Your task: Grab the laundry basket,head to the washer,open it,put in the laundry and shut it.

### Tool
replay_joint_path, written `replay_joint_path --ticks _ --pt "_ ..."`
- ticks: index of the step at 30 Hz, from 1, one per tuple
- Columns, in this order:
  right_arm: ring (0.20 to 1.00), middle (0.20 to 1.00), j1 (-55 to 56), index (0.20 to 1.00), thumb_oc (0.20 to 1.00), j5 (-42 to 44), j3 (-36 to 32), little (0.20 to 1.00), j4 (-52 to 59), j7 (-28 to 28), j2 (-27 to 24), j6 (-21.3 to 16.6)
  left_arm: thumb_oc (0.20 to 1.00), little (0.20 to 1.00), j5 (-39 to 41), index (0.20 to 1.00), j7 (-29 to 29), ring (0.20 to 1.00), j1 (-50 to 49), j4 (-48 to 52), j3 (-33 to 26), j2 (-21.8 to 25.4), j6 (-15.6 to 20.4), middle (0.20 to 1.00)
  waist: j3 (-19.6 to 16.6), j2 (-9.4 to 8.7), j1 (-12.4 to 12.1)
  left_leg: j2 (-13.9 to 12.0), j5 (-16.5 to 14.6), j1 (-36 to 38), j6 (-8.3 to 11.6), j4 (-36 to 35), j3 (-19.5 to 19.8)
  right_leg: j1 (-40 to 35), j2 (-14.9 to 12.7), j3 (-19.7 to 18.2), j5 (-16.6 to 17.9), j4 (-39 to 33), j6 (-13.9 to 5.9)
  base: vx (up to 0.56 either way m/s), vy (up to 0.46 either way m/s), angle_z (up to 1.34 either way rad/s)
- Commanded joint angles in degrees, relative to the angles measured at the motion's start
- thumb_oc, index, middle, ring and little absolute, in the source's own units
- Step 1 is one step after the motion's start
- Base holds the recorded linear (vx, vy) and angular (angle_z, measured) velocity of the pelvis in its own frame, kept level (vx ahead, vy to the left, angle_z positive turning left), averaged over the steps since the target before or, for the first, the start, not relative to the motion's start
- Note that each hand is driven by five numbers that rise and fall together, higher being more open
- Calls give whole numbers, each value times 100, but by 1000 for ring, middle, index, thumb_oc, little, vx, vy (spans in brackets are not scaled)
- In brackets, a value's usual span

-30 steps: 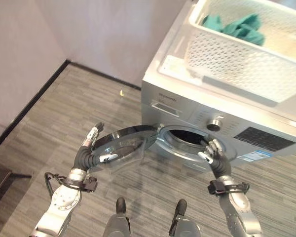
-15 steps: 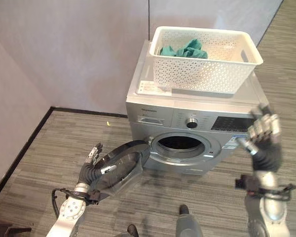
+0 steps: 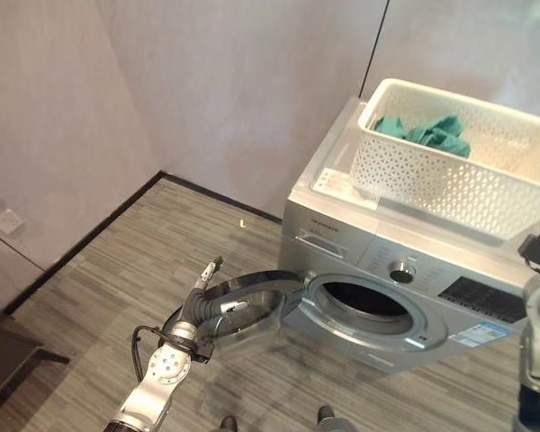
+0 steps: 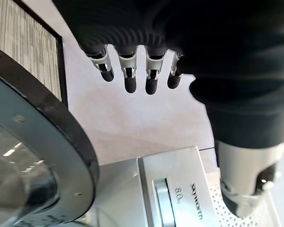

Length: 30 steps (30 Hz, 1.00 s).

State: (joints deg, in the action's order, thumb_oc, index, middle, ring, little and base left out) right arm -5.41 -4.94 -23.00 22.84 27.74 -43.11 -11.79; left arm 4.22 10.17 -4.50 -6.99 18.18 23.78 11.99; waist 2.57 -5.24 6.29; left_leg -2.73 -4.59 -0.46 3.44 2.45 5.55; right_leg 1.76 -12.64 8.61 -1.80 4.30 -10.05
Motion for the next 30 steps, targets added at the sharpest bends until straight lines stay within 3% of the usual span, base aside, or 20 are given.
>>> replay_joint_path --ticks 1,2,3,4,7,8,11,12,13,15,19,30 --pt "1000 1000 -539 1000 1000 787 49 1000 -638 -534 -778 29 1000 1000 233 1000 -187 1000 407 107 -73 177 198 1000 -192 -140 -140 -257 -689 953 -117 -184 -276 387 -171 -134 1159 -438 -432 143 -223 6" --pt "1000 1000 -662 1000 1000 795 89 1000 -1198 -785 -1766 234 1000 1000 356 1000 -374 1000 430 91 29 199 169 1000 -247 -152 -156 -399 -533 937 -26 -348 -218 332 -81 -29 1024 -512 -352 140 -182 20" --pt "1000 1000 -741 1000 1000 605 144 1000 -1549 -873 -2294 414 1000 1000 426 1000 -467 1000 395 103 69 273 162 1000 -268 -173 -191 -453 -496 918 5 -390 -211 305 -45 26 945 -538 -344 136 -146 33" --pt "1000 1000 -1109 1000 1000 446 599 1000 -2414 -1255 -3285 658 1000 1000 587 1000 -616 1000 351 159 106 406 160 1000 -254 -149 -274 -525 -332 889 38 -497 -158 307 13 53 859 -538 -296 88 -73 30" --pt "1000 1000 -1976 1000 1000 836 1597 1000 -3477 -1777 -3712 769 1000 1000 743 1000 -759 1000 315 177 159 514 186 1000 -170 -86 -325 -585 -353 913 24 -626 -132 456 40 -29 627 -234 -232 18 -18 6" --pt "1000 1000 -2452 1000 1000 892 2114 1000 -3904 -1888 -3758 782 1000 1000 754 1000 -776 1000 314 159 153 533 193 1000 -106 -58 -316 -590 -343 908 30 -614 -93 562 50 -126 577 22 -213 2 -9 -5" --pt "1000 1000 -2860 1000 1000 1020 2654 1000 -4425 -2167 -3893 788 1000 1000 710 1000 -806 1000 343 56 147 538 205 1000 10 -12 -236 -548 -331 801 32 -529 79 704 71 -470 488 356 -213 -9 -16 10" --pt "1000 1000 -2997 1000 1000 1083 2990 1000 -4749 -2458 -4050 796 1000 1000 680 1000 -850 1000 416 -35 196 522 250 1000 95 -17 -177 -480 -287 667 41 -441 261 802 160 -1015 499 501 -203 4 -38 34" --pt "1000 1000 -3297 1000 1000 1152 3364 1000 -4921 -2619 -4124 776 1000 1000 684 1000 -872 1000 422 -73 188 516 281 1000 118 -7 -185 -474 -260 613 64 -386 309 852 227 -1233 472 525 -184 48 -73 37" --pt "1000 1000 -3763 1000 1000 1079 4017 1000 -5265 -2994 -4170 781 1000 1000 653 1000 -965 1000 336 -40 142 600 292 1000 125 -72 -321 -522 -184 593 148 -352 296 716 167 -997 460 217 -140 107 -130 34" --pt "1000 1000 -4701 1000 1000 1089 5146 1000 -5683 -3249 -4034 814 1000 1000 721 1000 -1071 1000 117 -31 122 589 235 1000 10 -38 -306 -725 63 653 267 -431 232 449 209 -725 469 -293 -141 121 -111 30" --pt "1000 1000 -5622 1000 1000 1108 6391 1000 -6446 -3682 -3436 886 1000 1000 843 1000 -1270 1000 -147 107 177 558 205 1000 19 30 -443 -906 457 556 346 -727 135 377 327 -717 545 -895 -75 40 -41 2"
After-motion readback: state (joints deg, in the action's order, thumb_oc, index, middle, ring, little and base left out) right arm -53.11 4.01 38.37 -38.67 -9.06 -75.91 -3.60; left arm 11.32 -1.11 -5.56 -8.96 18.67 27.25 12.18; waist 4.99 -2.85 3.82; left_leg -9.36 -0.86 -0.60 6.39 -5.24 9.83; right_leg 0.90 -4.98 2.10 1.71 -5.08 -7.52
